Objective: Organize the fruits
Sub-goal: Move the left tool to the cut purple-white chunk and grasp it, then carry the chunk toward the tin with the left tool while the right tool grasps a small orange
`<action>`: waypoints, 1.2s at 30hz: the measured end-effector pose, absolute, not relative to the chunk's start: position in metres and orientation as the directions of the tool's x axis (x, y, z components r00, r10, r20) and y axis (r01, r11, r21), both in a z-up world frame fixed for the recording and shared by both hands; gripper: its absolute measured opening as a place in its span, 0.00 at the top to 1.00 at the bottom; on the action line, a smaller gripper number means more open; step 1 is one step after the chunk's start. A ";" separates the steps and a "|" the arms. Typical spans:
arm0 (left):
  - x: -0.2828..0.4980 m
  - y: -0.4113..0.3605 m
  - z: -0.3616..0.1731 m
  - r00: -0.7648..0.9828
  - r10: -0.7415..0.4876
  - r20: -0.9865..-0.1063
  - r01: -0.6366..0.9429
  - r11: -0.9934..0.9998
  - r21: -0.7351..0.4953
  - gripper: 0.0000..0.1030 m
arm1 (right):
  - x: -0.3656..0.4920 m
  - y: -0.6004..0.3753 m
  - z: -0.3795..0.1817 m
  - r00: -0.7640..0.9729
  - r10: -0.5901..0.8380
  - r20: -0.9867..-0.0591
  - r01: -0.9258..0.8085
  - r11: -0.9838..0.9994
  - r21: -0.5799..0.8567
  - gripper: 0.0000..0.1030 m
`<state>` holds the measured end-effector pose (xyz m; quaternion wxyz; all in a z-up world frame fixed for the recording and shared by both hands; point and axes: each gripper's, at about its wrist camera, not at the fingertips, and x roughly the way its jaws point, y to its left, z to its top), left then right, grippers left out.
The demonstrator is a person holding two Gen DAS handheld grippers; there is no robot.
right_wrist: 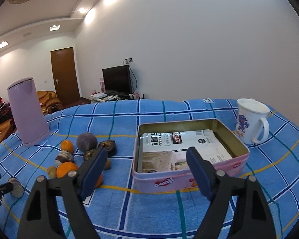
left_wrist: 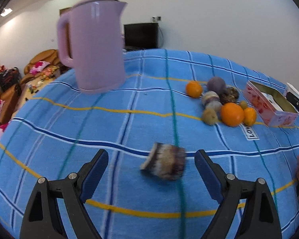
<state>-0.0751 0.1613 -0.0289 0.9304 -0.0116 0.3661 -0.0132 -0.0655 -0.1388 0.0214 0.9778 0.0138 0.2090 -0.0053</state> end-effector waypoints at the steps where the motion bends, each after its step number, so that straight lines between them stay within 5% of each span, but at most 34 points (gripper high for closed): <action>1: -0.072 0.157 -0.030 0.723 -0.035 -0.690 0.022 0.999 -0.028 0.17 | -0.065 -0.139 0.021 0.912 -0.004 -0.409 0.015 1.000 0.024 0.18; 3: -0.065 0.152 -0.035 0.694 -0.026 -0.720 0.026 1.000 -0.010 0.50 | -0.065 -0.139 0.021 0.911 0.000 -0.413 0.013 1.000 0.027 0.18; 5: -0.060 0.154 -0.041 0.662 -0.051 -0.748 0.030 0.999 -0.041 0.57 | -0.064 -0.139 0.020 0.908 0.006 -0.418 0.007 0.999 0.031 0.18; 11: -0.061 0.157 -0.041 0.663 -0.079 -0.744 0.037 0.997 -0.073 0.57 | -0.062 -0.134 0.020 0.903 0.043 -0.428 -0.035 0.999 0.025 0.20; 17: -0.057 0.148 -0.027 0.688 -0.109 -0.718 0.081 0.994 -0.074 0.57 | -0.061 -0.118 0.018 0.886 0.115 -0.449 -0.137 0.990 -0.017 0.47; 25: -0.027 0.115 0.023 0.760 -0.147 -0.633 0.147 0.988 -0.053 0.57 | -0.027 -0.092 0.002 0.708 0.287 -0.645 -0.293 0.951 0.101 0.48; 36: -0.005 0.106 0.017 0.753 -0.157 -0.639 0.144 0.987 -0.073 0.57 | 0.016 -0.061 -0.034 0.556 0.249 -0.793 -0.310 0.947 0.079 0.58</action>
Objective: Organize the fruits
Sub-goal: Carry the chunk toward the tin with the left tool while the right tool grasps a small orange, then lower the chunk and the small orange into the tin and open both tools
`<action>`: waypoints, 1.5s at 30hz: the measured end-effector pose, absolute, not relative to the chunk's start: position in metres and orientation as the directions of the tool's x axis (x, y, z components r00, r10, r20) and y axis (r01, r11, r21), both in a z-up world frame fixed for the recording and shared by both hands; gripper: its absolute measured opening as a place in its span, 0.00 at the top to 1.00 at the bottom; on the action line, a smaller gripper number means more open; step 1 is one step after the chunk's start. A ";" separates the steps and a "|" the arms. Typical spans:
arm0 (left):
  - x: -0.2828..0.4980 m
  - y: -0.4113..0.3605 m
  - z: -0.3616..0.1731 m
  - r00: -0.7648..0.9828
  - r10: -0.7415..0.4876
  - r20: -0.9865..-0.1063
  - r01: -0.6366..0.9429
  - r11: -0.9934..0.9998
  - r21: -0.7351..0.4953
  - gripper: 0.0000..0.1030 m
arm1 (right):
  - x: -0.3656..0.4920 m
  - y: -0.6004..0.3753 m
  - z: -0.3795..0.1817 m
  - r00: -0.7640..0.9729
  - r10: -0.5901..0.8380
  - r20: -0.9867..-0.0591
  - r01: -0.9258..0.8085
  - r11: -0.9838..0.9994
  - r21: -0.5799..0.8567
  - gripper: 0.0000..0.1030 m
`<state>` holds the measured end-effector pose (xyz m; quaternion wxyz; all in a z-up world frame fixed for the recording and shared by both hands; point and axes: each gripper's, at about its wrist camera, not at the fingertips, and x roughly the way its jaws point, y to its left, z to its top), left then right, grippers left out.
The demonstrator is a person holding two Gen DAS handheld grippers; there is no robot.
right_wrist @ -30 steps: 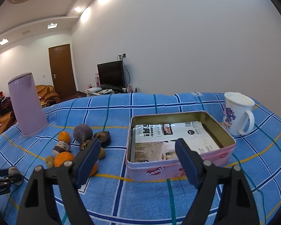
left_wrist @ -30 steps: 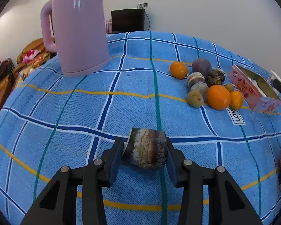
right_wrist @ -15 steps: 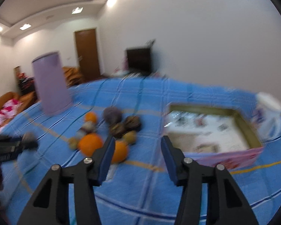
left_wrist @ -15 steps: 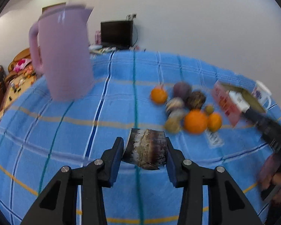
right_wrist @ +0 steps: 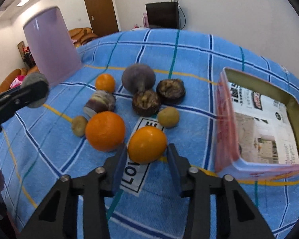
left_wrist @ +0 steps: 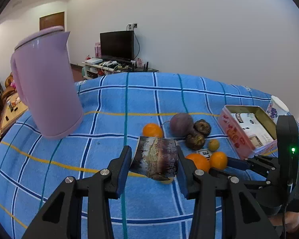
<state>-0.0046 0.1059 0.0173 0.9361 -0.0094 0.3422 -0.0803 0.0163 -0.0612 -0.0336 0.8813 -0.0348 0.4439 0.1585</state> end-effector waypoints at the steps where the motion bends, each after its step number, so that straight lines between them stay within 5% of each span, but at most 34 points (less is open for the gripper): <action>1: -0.004 0.108 0.016 0.751 -0.153 -0.642 0.138 0.988 -0.074 0.57 | 0.019 -0.060 -0.037 0.552 0.252 -0.795 -0.311 0.947 0.084 0.59; 8: -0.002 0.100 0.004 0.743 -0.125 -0.658 0.125 0.991 -0.047 0.57 | 0.020 -0.062 -0.036 0.561 0.284 -0.778 -0.325 0.939 0.109 0.60; 14: -0.005 0.074 0.012 0.764 -0.134 -0.631 0.144 0.989 -0.036 0.57 | -0.005 -0.091 -0.002 0.683 0.350 -0.641 -0.339 0.930 0.146 0.60; 22: -0.002 0.008 0.032 0.803 -0.209 -0.559 0.236 0.972 -0.024 0.57 | -0.017 -0.178 0.031 0.845 0.190 -0.499 -0.182 0.981 0.066 0.60; 30: 0.020 -0.084 0.025 0.774 -0.299 -0.559 0.336 0.941 -0.039 0.57 | -0.007 -0.251 0.030 0.862 0.004 -0.507 0.006 1.000 0.017 0.60; 45: 0.052 -0.151 -0.014 0.716 -0.287 -0.637 0.350 0.936 -0.029 0.57 | 0.008 -0.274 0.005 0.776 -0.052 -0.628 0.058 0.998 -0.012 0.60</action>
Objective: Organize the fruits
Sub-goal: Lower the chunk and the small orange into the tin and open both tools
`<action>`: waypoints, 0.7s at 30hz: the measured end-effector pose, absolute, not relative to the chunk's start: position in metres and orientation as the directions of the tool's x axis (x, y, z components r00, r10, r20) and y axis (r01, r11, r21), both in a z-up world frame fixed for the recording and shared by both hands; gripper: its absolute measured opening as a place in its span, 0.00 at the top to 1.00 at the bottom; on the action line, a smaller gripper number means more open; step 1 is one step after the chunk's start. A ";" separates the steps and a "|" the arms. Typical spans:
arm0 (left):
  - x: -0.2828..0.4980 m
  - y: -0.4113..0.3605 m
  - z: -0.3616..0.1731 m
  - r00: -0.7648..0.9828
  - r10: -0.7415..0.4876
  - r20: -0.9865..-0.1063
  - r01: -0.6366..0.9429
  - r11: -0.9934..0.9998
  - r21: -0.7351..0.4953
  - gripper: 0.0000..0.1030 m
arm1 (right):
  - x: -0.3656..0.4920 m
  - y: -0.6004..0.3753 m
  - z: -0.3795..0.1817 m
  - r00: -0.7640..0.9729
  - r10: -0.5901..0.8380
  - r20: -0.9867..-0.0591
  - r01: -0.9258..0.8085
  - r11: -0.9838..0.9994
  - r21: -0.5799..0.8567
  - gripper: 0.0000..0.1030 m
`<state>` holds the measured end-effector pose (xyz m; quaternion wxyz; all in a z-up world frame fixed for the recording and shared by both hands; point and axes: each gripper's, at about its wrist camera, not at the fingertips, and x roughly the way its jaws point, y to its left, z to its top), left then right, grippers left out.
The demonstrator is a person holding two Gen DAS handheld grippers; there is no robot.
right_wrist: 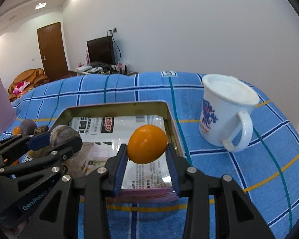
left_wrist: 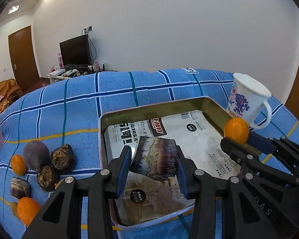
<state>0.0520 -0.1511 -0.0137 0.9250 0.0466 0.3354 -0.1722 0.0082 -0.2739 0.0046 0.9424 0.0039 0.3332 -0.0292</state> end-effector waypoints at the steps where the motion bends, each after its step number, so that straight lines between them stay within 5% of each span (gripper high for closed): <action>1: 0.053 -0.153 -0.015 0.716 -0.286 -0.637 0.353 0.935 -0.023 0.57 | 0.009 -0.274 0.003 0.773 -0.052 -0.632 0.057 0.998 -0.012 0.60; 14: 0.058 -0.161 -0.026 0.683 -0.273 -0.677 0.375 0.927 0.004 0.57 | 0.011 -0.276 0.000 0.762 -0.037 -0.647 0.057 0.998 0.011 0.58; 18: 0.057 -0.160 -0.025 0.693 -0.261 -0.672 0.365 0.931 0.014 0.57 | 0.008 -0.278 0.002 0.768 -0.026 -0.640 0.060 0.998 0.033 0.53; 21: 0.054 -0.156 -0.023 0.712 -0.252 -0.655 0.345 0.939 0.014 0.56 | 0.001 -0.281 0.007 0.797 -0.036 -0.603 0.081 0.996 0.047 0.39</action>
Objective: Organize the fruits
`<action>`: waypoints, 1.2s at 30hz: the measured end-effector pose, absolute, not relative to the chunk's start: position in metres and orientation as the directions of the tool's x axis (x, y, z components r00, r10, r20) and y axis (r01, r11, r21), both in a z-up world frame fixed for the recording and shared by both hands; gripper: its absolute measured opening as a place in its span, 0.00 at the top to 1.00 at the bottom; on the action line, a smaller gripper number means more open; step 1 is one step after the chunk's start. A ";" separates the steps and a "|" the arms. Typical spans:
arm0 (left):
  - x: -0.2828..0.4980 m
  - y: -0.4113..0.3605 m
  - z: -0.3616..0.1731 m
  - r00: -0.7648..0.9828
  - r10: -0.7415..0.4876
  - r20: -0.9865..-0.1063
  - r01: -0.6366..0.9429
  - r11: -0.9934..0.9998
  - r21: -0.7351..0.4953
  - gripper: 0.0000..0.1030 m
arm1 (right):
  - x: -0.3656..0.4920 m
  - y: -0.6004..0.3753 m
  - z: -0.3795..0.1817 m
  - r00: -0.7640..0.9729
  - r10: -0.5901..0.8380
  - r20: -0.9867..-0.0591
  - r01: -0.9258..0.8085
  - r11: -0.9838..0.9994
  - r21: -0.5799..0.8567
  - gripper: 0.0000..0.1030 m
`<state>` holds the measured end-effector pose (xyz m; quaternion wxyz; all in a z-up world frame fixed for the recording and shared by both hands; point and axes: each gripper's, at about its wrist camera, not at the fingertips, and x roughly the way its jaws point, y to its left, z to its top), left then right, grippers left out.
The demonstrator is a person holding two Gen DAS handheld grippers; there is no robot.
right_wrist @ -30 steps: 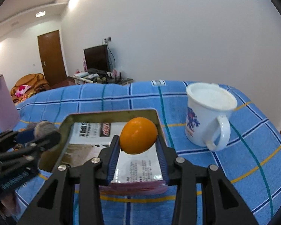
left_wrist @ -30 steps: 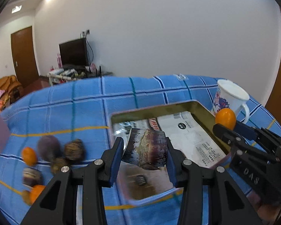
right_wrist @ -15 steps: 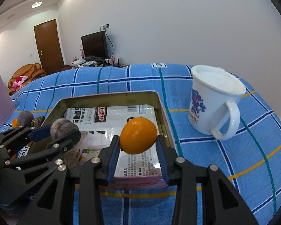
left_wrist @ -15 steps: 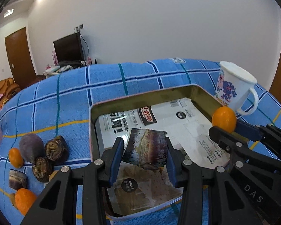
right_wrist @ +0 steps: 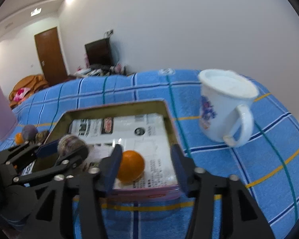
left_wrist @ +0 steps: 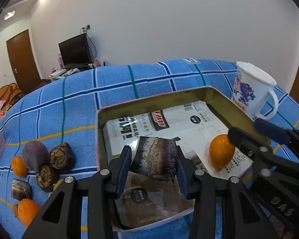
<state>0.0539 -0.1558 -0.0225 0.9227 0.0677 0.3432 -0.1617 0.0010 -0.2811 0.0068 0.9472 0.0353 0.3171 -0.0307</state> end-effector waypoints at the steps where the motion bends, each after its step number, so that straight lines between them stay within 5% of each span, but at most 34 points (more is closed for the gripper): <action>1: 0.051 -0.154 -0.020 0.722 -0.259 -0.642 0.343 0.939 0.008 0.53 | -0.002 -0.282 0.009 0.810 -0.028 -0.585 0.077 0.995 0.060 0.24; 3: 0.043 -0.149 -0.013 0.760 -0.255 -0.598 0.332 0.943 0.020 0.36 | -0.011 -0.282 0.017 0.853 -0.023 -0.521 0.077 0.994 0.082 0.03; 6: 0.027 -0.141 -0.002 0.836 -0.217 -0.504 0.291 0.954 0.073 0.19 | -0.028 -0.277 0.027 0.914 -0.028 -0.404 0.065 0.995 0.079 0.00; 18: 0.026 -0.119 -0.002 0.868 -0.106 -0.486 0.188 0.975 0.123 0.18 | -0.054 -0.249 0.044 0.969 -0.092 -0.229 0.083 0.995 -0.046 0.00; 36: 0.005 -0.083 -0.002 0.886 -0.096 -0.454 0.170 0.977 0.126 0.19 | -0.068 -0.255 0.044 0.962 -0.168 -0.214 0.175 0.984 0.014 0.00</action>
